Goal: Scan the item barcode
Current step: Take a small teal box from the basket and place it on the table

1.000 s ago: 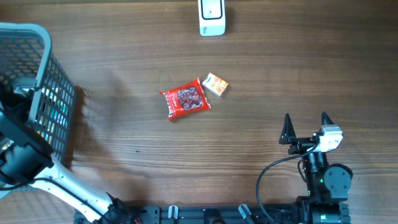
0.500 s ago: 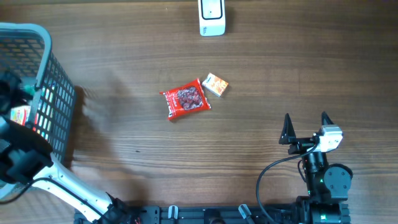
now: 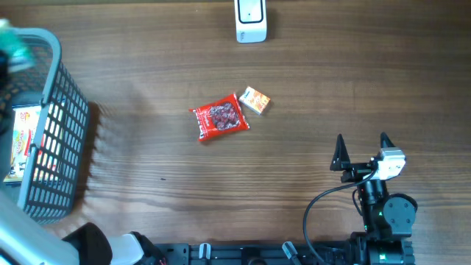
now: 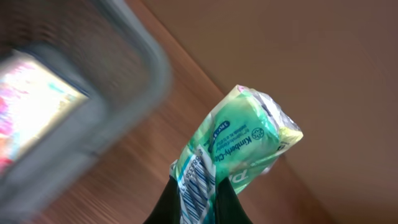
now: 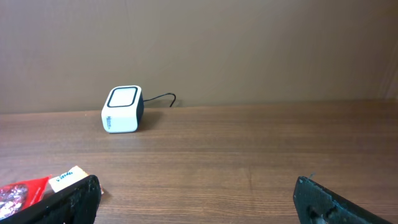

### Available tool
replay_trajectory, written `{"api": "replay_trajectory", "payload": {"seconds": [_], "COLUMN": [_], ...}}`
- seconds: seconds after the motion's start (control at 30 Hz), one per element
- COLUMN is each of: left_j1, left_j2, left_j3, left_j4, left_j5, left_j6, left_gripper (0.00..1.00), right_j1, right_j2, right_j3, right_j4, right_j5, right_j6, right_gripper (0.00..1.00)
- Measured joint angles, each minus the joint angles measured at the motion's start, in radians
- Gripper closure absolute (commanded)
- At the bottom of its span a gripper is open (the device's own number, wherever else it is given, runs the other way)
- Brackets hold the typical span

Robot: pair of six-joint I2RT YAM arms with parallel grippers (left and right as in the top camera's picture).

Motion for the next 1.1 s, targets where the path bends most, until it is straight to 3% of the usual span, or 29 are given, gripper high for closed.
{"api": "replay_trajectory", "payload": {"seconds": [0.2,0.27,0.37,0.47,0.53,0.63,0.73,0.83,0.97,1.1], "left_j1": [-0.550,-0.731,-0.893,-1.075,-1.127,-1.143,-1.114,-1.027,-0.854,-0.707], "left_j2": [0.141,0.244,0.346,0.486,0.547,0.566,0.566,0.567,0.521,0.331], "left_j3": [-0.175,-0.332,-0.512,-0.650,-0.660,-0.661,-0.661,-0.606,-0.309,-0.074], "left_j4": [0.007,0.070,0.242,0.397,0.478,0.507,0.477,0.315,0.101,-0.011], "left_j5": [0.012,0.010,0.006,0.009,0.010,-0.005,-0.037,-0.049,-0.060,-0.159], "left_j6": [-0.007,-0.008,-0.016,-0.040,-0.053,-0.058,-0.063,-0.059,-0.019,0.019], "left_gripper": [0.96,0.96,0.92,0.73,0.51,0.02,0.00,0.00,0.00,0.00], "right_j1": [0.000,0.000,0.000,0.000,0.000,0.000,0.000,0.000,0.000,0.000], "right_j2": [0.000,0.000,0.000,0.000,0.000,0.000,0.000,0.000,0.000,0.000], "right_j3": [0.000,0.000,0.000,0.000,0.000,0.000,0.000,0.000,0.000,0.000], "right_j4": [0.000,0.000,0.000,0.000,0.000,0.000,0.000,0.000,0.000,0.000], "right_j5": [0.000,0.000,0.001,0.000,0.000,0.000,0.000,0.000,0.000,0.000], "right_j6": [0.000,0.000,0.000,0.000,0.000,0.000,0.000,0.000,0.000,0.000], "right_gripper": [0.00,0.00,0.00,0.00,0.00,0.00,0.00,0.00,0.00,0.00]}}
